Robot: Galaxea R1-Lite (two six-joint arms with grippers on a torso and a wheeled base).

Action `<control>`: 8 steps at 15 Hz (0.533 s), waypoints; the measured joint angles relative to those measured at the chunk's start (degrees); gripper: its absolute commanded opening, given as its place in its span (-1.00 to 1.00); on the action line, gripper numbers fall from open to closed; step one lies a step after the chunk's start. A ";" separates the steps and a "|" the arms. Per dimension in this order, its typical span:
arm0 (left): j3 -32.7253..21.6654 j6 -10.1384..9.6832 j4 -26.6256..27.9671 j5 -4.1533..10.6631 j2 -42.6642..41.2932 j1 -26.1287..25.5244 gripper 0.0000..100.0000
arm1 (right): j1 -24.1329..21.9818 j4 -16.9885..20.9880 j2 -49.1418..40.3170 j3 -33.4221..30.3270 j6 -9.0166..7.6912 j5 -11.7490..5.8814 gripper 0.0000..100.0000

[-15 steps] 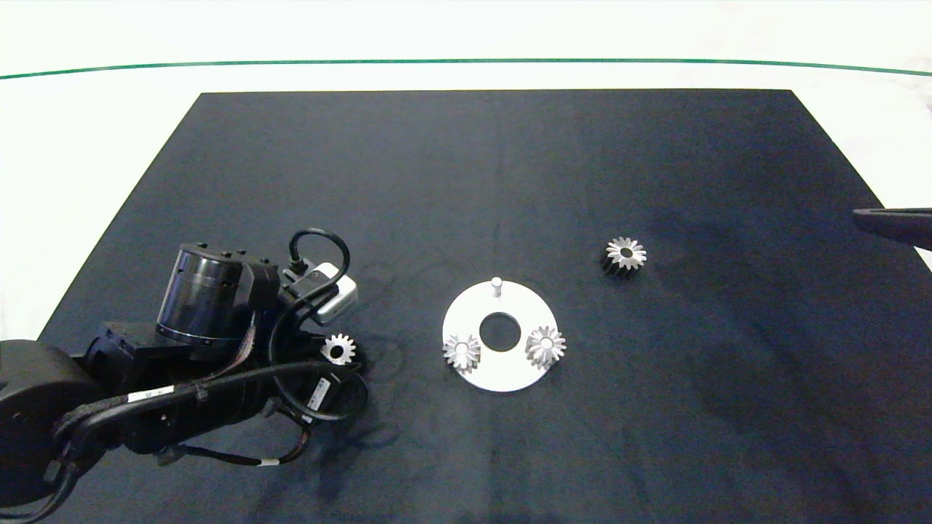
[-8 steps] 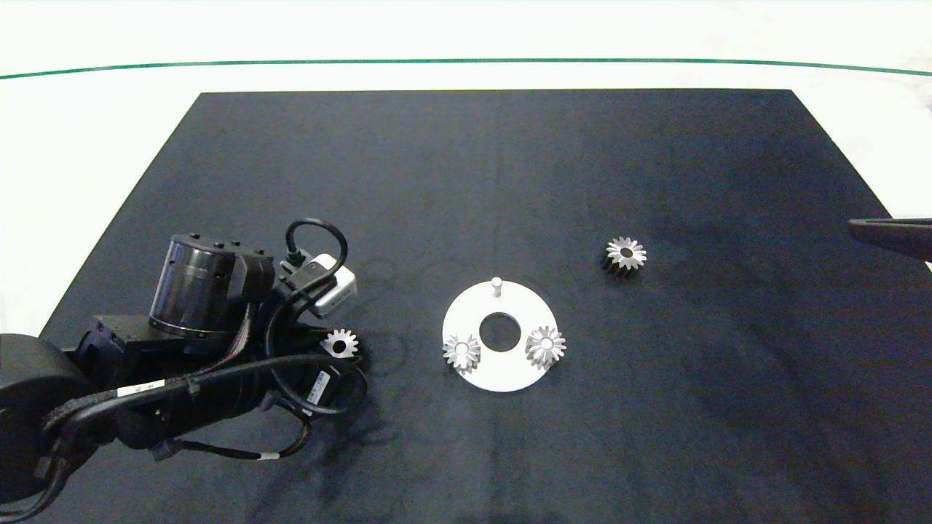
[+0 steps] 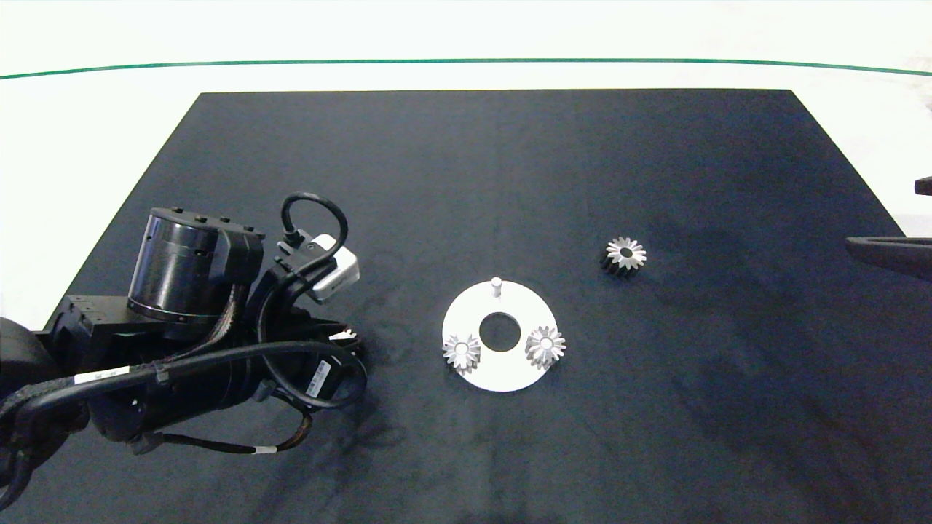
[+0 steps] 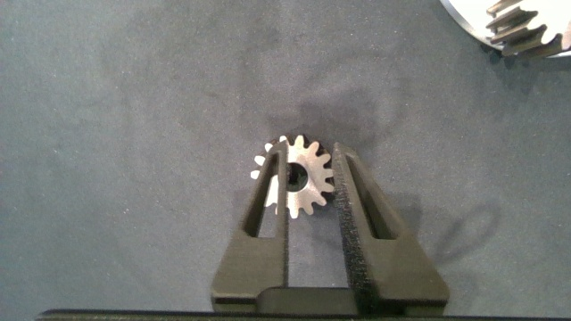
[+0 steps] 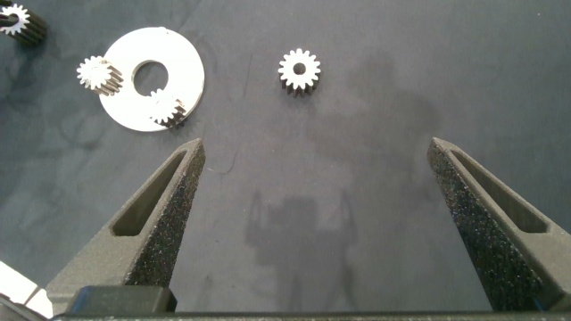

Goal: Remove an incorrectly installed larger gear and replace it with the correct smaller gear

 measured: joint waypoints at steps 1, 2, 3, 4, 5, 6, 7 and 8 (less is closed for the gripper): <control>0.11 0.01 0.04 -0.02 -0.09 -0.06 -0.50 | -0.01 0.00 -0.06 0.09 0.00 0.01 1.00; 0.22 0.04 0.06 -0.02 -0.21 -0.22 -0.50 | -0.04 0.00 -0.11 0.15 0.00 0.01 1.00; 0.28 0.11 0.45 -0.02 -0.39 -0.52 -0.50 | -0.06 -0.01 -0.13 0.22 -0.02 0.01 1.00; 0.33 0.23 1.83 -0.02 -0.62 -0.72 1.00 | -0.11 -0.01 -0.15 0.39 -0.02 0.01 1.00; 0.30 0.28 2.35 0.00 -0.84 -0.89 1.00 | -0.15 0.00 -0.15 0.52 0.00 0.01 1.00; 0.13 0.23 2.56 -0.02 -0.91 -0.96 1.00 | -0.15 -0.01 -0.20 0.83 -0.02 0.00 1.00; -0.11 0.11 2.56 -0.02 -0.89 -0.88 1.00 | -0.15 -0.01 -0.24 1.13 -0.02 0.01 1.00; -0.18 0.09 2.62 -0.02 -0.84 -0.67 1.00 | -0.15 0.00 -0.28 1.46 -0.02 0.00 1.00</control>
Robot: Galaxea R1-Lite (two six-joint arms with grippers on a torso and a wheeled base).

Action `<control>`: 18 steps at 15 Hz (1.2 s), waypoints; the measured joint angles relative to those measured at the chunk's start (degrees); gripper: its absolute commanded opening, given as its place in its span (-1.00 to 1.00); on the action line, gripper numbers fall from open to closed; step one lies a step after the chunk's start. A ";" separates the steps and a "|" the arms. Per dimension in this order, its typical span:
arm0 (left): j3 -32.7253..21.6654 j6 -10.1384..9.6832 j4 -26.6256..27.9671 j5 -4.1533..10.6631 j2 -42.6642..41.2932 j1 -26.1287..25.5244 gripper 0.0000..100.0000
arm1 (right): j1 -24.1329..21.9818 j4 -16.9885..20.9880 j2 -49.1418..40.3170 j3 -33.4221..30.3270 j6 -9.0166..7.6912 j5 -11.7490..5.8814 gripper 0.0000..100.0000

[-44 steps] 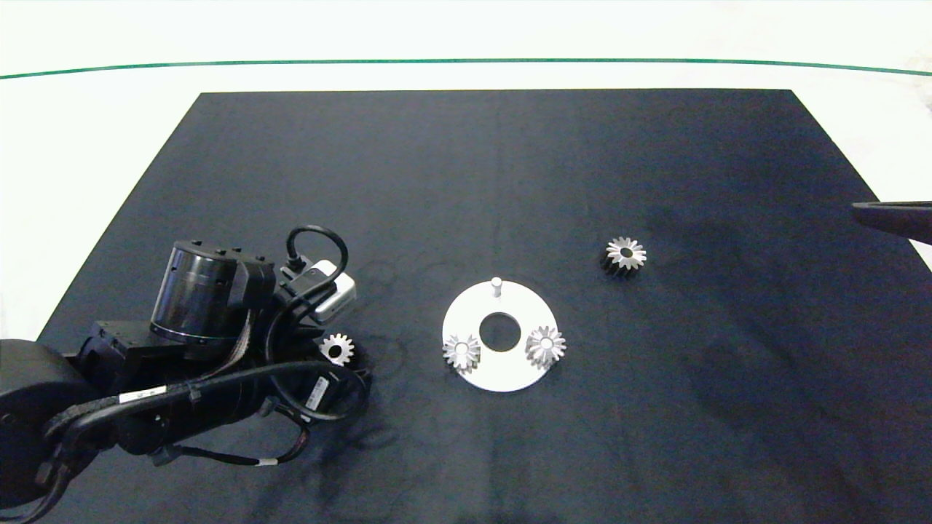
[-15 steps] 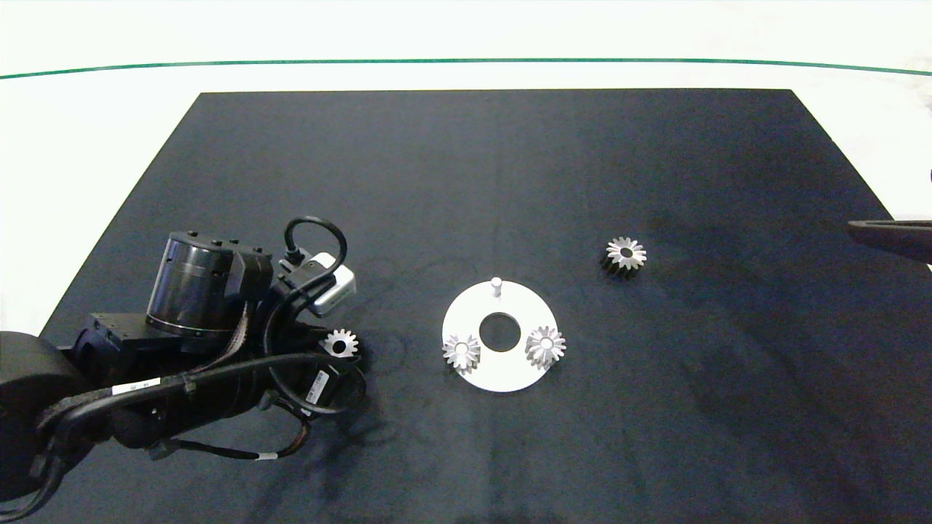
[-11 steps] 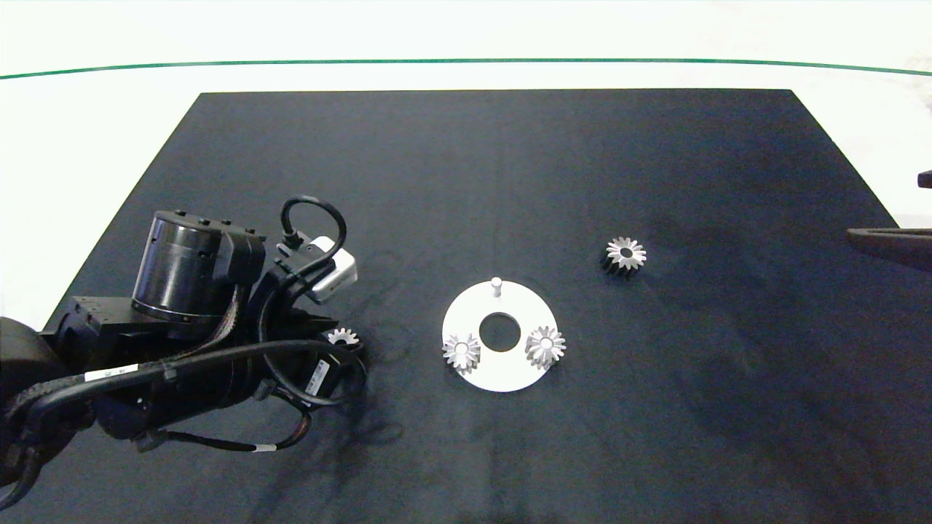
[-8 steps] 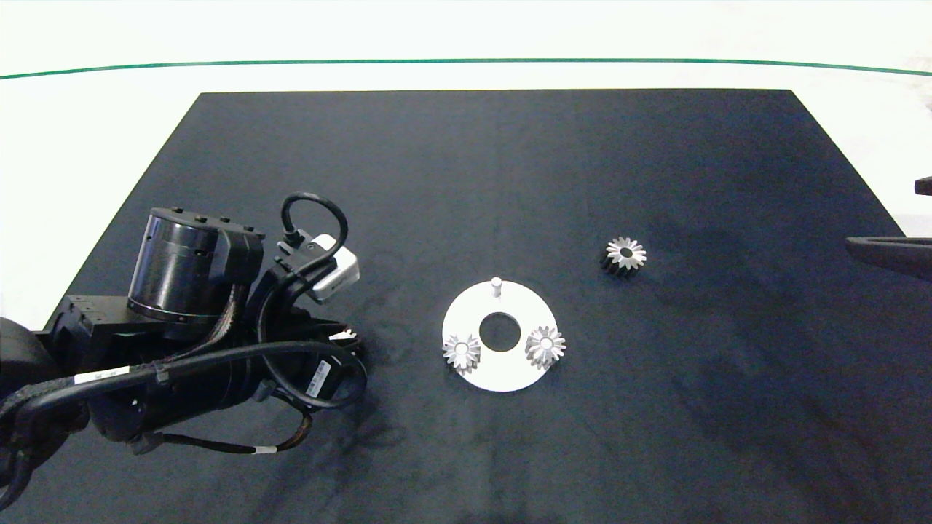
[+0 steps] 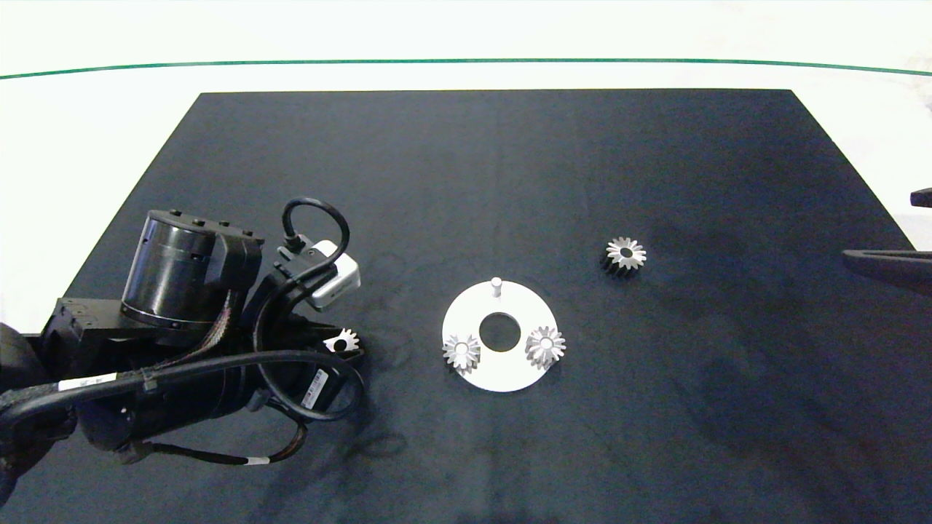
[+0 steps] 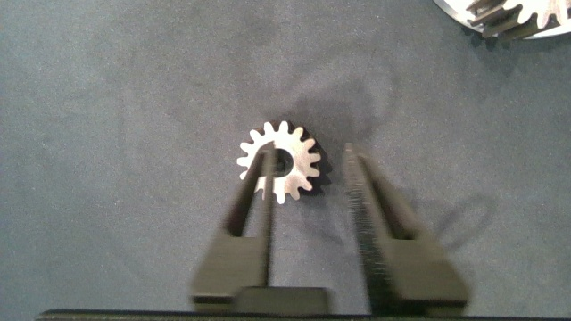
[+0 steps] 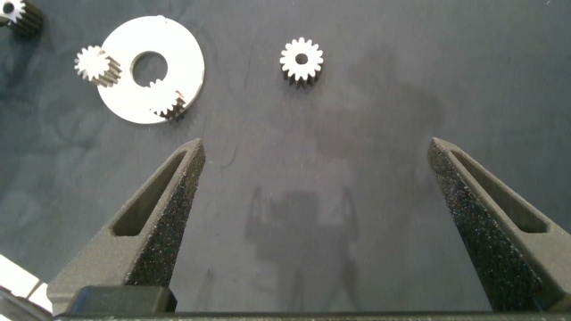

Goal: Remove an incorrectly installed larger gear and replace it with the correct smaller gear

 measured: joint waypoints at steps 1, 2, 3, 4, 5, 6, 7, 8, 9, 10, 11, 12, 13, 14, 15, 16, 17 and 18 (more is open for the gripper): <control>-0.11 -0.02 0.72 0.00 0.06 0.26 1.00 | 0.00 0.00 -0.07 0.28 0.02 0.01 1.00; -0.22 -0.09 2.16 0.00 0.17 0.72 1.00 | 0.00 -0.01 -0.11 0.44 0.02 0.01 1.00; -0.65 -0.16 2.45 0.00 0.41 1.16 1.00 | 0.04 0.00 -0.16 0.55 0.02 0.01 1.00; -0.91 -0.16 2.65 0.00 0.67 1.41 1.00 | 0.04 -0.01 -0.20 0.55 0.02 0.01 1.00; -1.50 -0.18 2.69 0.00 1.11 2.00 1.00 | 0.04 0.00 -0.22 0.61 0.02 0.01 1.00; -2.07 -0.18 2.89 0.02 1.50 2.73 1.00 | 0.00 -0.01 0.04 0.61 0.00 0.01 1.00; -2.62 -0.22 3.84 0.00 1.91 3.25 1.00 | 0.00 0.00 0.55 0.61 0.00 0.04 1.00; -3.06 -0.29 5.17 0.00 2.18 3.56 1.00 | 0.00 0.00 0.77 0.63 0.00 0.15 1.00; -3.29 -0.35 5.75 0.00 2.40 3.78 1.00 | 0.00 -0.01 0.50 0.68 0.00 0.28 1.00; -3.40 -0.52 5.89 0.00 2.60 4.00 1.00 | 0.00 0.00 0.22 0.90 0.02 0.37 1.00; -3.43 -0.63 5.91 0.00 2.73 4.36 1.00 | 0.00 0.00 0.02 1.07 0.00 0.39 1.00; -3.45 -0.72 5.86 0.00 2.96 4.63 1.00 | 0.00 -0.01 -0.09 1.16 0.00 0.39 1.00; -3.45 -0.79 5.86 -0.05 3.23 4.74 1.00 | -0.02 0.00 -0.16 1.24 0.00 0.39 1.00; -3.43 -1.02 5.84 -0.06 3.38 4.80 1.00 | -0.02 -0.01 -0.22 1.27 0.00 0.39 1.00; -3.38 -1.24 5.72 -0.05 3.56 4.78 1.00 | -0.02 0.00 -0.27 1.29 0.02 0.37 1.00; -3.36 -1.35 5.69 -0.06 3.73 4.69 1.00 | -0.02 -0.01 -0.35 1.29 0.02 0.37 1.00; -3.36 -1.40 5.53 -0.06 3.84 4.63 1.00 | -0.07 -0.01 -0.41 1.29 0.02 0.39 1.00; -3.36 -1.43 5.45 -0.06 3.93 4.53 0.99 | -0.07 0.00 -0.50 1.32 0.00 0.37 1.00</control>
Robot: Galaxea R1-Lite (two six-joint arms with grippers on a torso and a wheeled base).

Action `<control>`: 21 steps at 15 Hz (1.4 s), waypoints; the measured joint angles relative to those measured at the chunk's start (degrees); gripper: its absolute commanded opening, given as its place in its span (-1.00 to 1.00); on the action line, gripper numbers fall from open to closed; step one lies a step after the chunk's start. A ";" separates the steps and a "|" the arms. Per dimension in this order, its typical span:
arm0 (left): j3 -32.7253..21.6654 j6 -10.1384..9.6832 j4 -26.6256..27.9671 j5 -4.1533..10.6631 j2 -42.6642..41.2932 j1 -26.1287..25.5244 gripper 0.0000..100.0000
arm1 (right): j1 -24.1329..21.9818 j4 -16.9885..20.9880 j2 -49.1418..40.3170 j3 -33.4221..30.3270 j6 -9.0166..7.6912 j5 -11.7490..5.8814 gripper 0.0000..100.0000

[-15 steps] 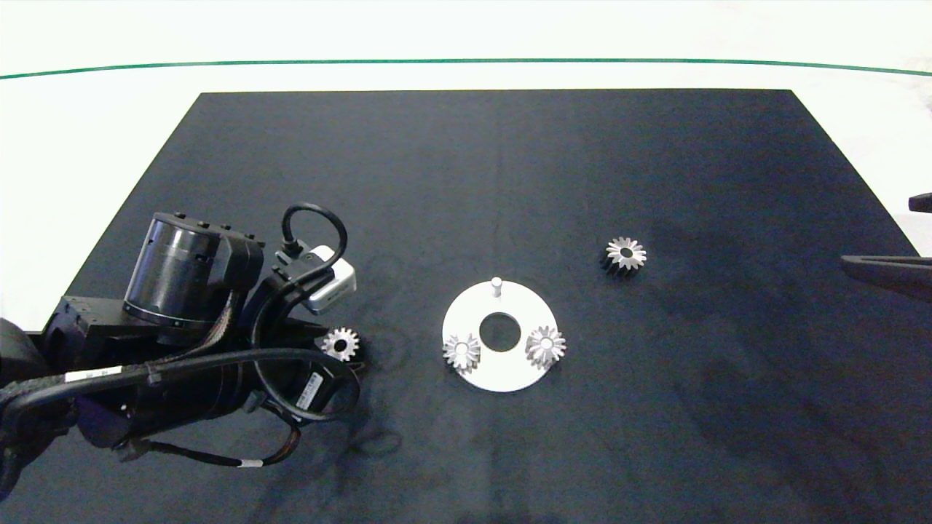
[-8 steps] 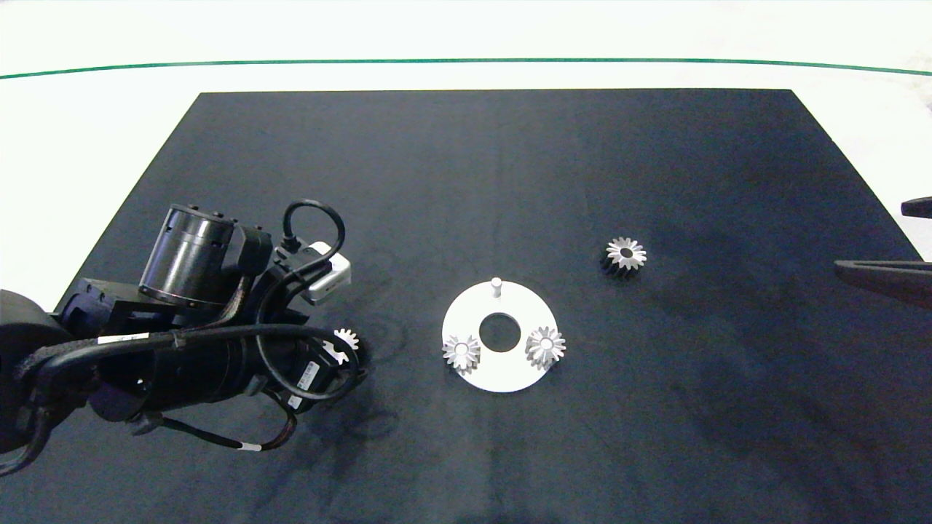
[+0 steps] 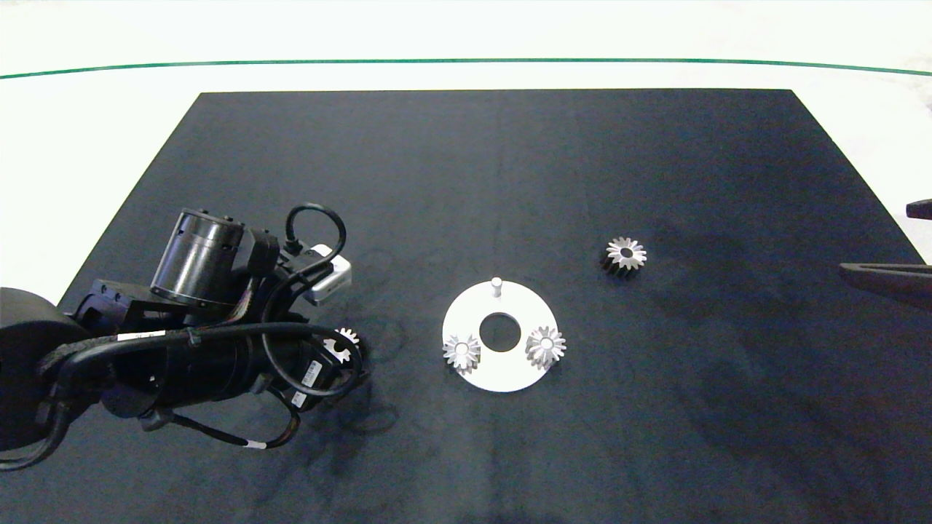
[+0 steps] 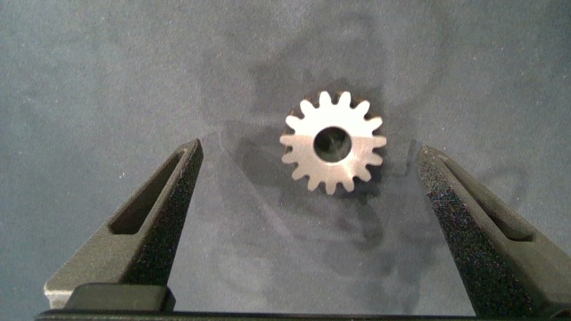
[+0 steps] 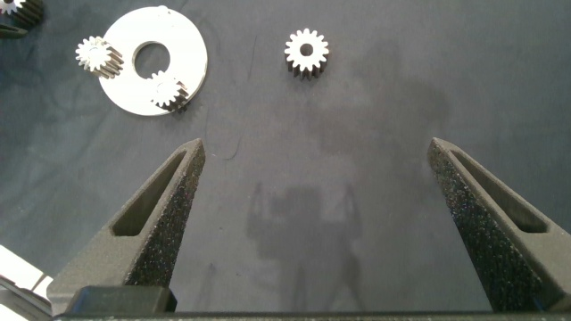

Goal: Remove an incorrectly installed larger gear and replace it with the correct smaller gear

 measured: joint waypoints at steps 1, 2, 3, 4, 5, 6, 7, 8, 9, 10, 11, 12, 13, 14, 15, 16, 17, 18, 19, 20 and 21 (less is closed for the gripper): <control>0.05 -0.06 0.00 0.00 0.05 -0.09 0.93 | 0.00 -0.01 -0.13 0.00 0.02 0.00 1.00; 0.07 -0.11 -0.04 -0.02 0.05 -0.15 0.90 | -0.01 0.00 -0.21 0.09 0.00 0.00 1.00; 0.09 -0.11 -0.15 -0.02 0.09 -0.20 0.87 | -0.04 -0.01 -0.27 0.12 0.02 0.00 1.00; 0.09 -0.11 -0.34 -0.02 0.13 -0.21 0.81 | -0.04 0.00 -0.32 0.20 0.02 -0.02 1.00; 0.13 -0.11 -0.39 -0.02 0.16 -0.23 0.78 | -0.04 0.00 -0.35 0.22 0.02 -0.02 1.00; 0.16 -0.26 -0.48 -0.02 0.20 -0.26 0.75 | -0.04 0.00 -0.38 0.23 0.00 0.00 1.00; 0.18 -0.45 -0.67 -0.02 0.38 -0.26 0.69 | -0.04 -0.01 -0.38 0.23 0.00 0.00 1.00; 0.22 -0.55 -1.19 -0.02 0.57 -0.26 0.66 | -0.04 -0.01 -0.38 0.26 0.00 0.00 1.00; 0.33 -0.56 -1.44 0.00 0.74 -0.26 0.63 | -0.04 0.00 -0.38 0.26 0.00 0.00 1.00; 0.41 -0.55 -1.55 -0.02 0.96 -0.26 0.57 | -0.04 0.00 -0.38 0.26 0.00 0.00 1.00; 0.46 -0.55 -1.55 0.00 1.15 -0.26 0.54 | -0.04 0.00 -0.38 0.26 0.02 0.00 1.00; 0.51 -0.55 -1.60 -0.02 1.24 -0.26 0.51 | -0.04 -0.01 -0.38 0.26 0.02 0.00 1.00; 0.52 -0.55 -1.63 0.00 1.34 -0.26 0.45 | -0.04 -0.01 -0.38 0.32 0.00 0.00 1.00; 0.52 -0.52 -1.63 0.00 1.38 -0.26 0.42 | -0.04 -0.01 -0.38 0.32 0.02 0.00 1.00; 0.52 -0.52 -1.66 -0.02 1.40 -0.26 0.39 | -0.04 0.00 -0.40 0.37 0.00 0.02 1.00; 0.55 -0.52 -1.66 0.00 1.40 -0.26 0.33 | -0.04 -0.01 -0.38 0.39 0.00 0.02 1.00; 0.60 -0.52 -1.66 0.00 1.40 -0.26 0.30 | -0.04 -0.01 -0.38 0.39 0.00 0.00 1.00; 0.62 -0.52 -1.66 -0.02 1.43 -0.26 0.27 | -0.04 -0.01 -0.40 0.41 0.00 0.00 1.00; 0.62 -0.52 -1.63 -0.02 1.43 -0.28 0.21 | -0.04 -0.01 -0.49 0.41 0.02 0.00 1.00; 0.62 -0.52 -1.63 0.00 1.43 -0.32 0.18 | -0.09 0.00 -0.60 0.43 0.00 0.00 1.00; 0.62 -0.52 -1.66 0.00 1.43 -0.34 0.15 | -0.11 -0.01 -0.68 0.43 0.02 0.02 1.00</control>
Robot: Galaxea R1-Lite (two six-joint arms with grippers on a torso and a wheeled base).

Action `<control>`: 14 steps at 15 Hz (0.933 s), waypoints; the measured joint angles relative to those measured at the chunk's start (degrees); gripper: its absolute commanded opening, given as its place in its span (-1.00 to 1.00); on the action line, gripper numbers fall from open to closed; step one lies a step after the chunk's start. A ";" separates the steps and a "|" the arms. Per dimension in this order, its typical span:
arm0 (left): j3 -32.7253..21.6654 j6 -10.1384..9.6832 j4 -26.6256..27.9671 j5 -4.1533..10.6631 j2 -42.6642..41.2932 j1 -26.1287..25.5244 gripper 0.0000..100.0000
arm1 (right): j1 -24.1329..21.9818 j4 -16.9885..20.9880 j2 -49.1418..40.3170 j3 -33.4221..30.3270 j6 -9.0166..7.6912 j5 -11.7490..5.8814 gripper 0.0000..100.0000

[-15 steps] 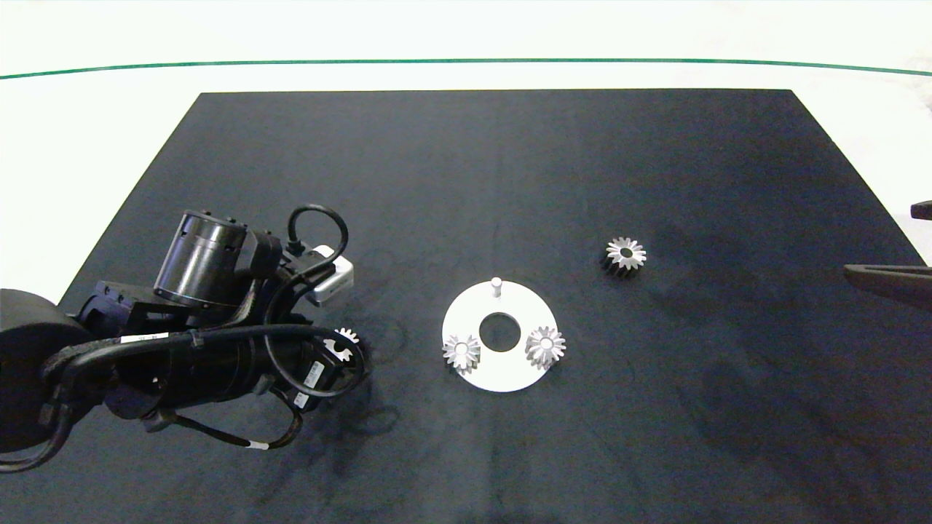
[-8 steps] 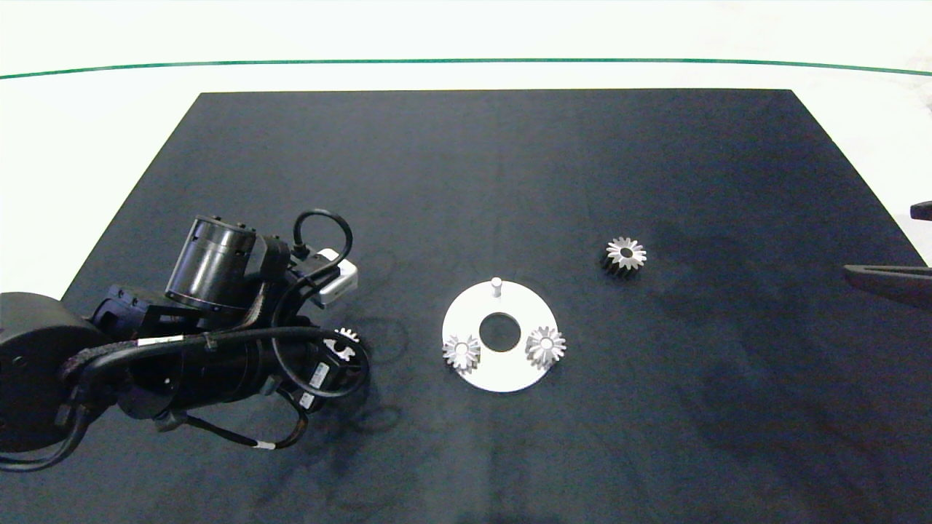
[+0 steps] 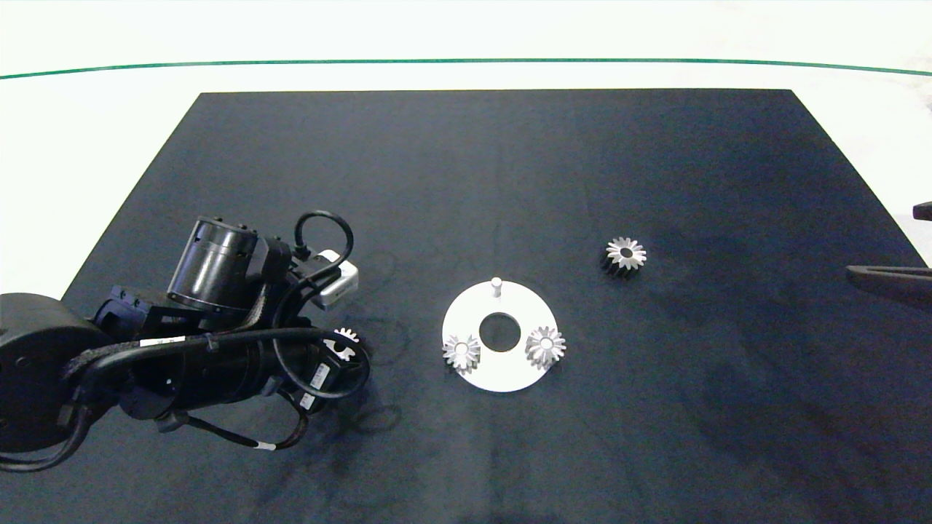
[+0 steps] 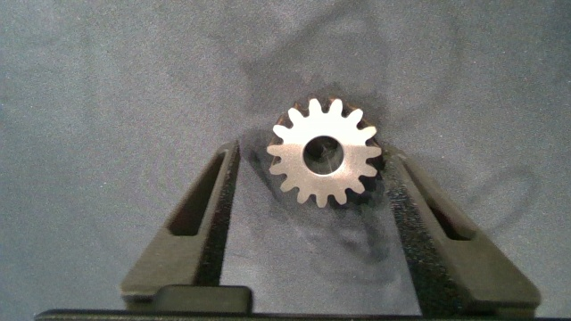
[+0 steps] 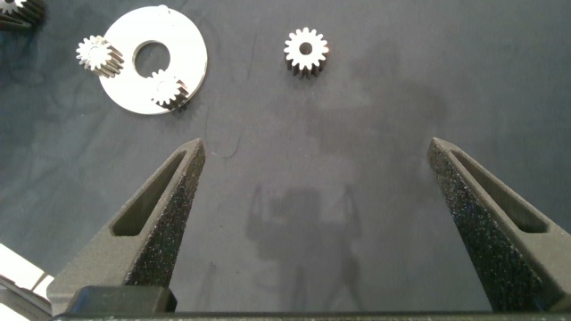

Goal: Remove an incorrectly installed larger gear and replace it with the correct smaller gear

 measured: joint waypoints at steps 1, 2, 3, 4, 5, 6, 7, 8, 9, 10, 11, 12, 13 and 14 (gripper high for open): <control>0.00 0.02 0.00 0.00 0.00 -0.11 0.09 | 0.00 0.00 -0.05 0.00 0.00 -0.02 1.00; 0.06 0.00 0.00 -0.02 0.00 -0.22 0.06 | 0.00 0.01 -0.06 0.00 0.00 -0.02 1.00; 0.15 0.00 0.02 0.00 0.00 -0.29 0.03 | -0.01 0.01 -0.06 0.00 0.00 -0.02 1.00; 0.15 0.00 0.02 0.00 0.00 -0.33 -0.03 | -0.01 0.01 -0.11 0.00 -0.02 -0.02 1.00; 0.20 -0.04 0.02 -0.02 0.00 -0.33 -0.06 | -0.01 0.01 -0.13 0.00 0.00 -0.02 1.00; 0.20 -0.04 0.02 0.00 0.00 -0.38 -0.09 | -0.01 0.00 -0.13 0.00 0.00 -0.02 1.00; 0.23 -0.06 0.02 0.04 0.00 -0.50 -0.15 | -0.01 0.01 -0.17 0.07 0.00 -0.02 1.00; 0.23 -0.20 0.00 0.01 0.00 -0.66 -0.18 | -0.10 0.01 -0.22 0.13 0.00 -0.02 1.00; 0.26 -0.23 0.00 0.01 0.00 -0.77 -0.21 | -0.21 0.01 -0.22 0.13 0.00 -0.02 1.00; 0.30 -0.23 0.00 0.01 0.00 -0.83 -0.27 | -0.30 0.01 -0.22 0.16 -0.02 0.00 1.00; 0.37 -0.23 -0.02 0.00 0.00 -0.88 -0.30 | -0.34 0.01 -0.30 0.18 0.00 0.02 1.00; 0.41 -0.23 -0.09 0.01 0.00 -0.88 -0.33 | -0.37 0.00 -0.38 0.21 -0.02 0.02 1.00; 0.52 -0.26 -0.32 0.00 0.00 -0.88 -0.39 | -0.37 0.01 -0.46 0.29 0.00 0.00 1.00; 0.69 -0.23 -0.71 0.00 0.00 -0.88 -0.42 | -0.37 0.00 -0.52 0.38 0.00 0.04 1.00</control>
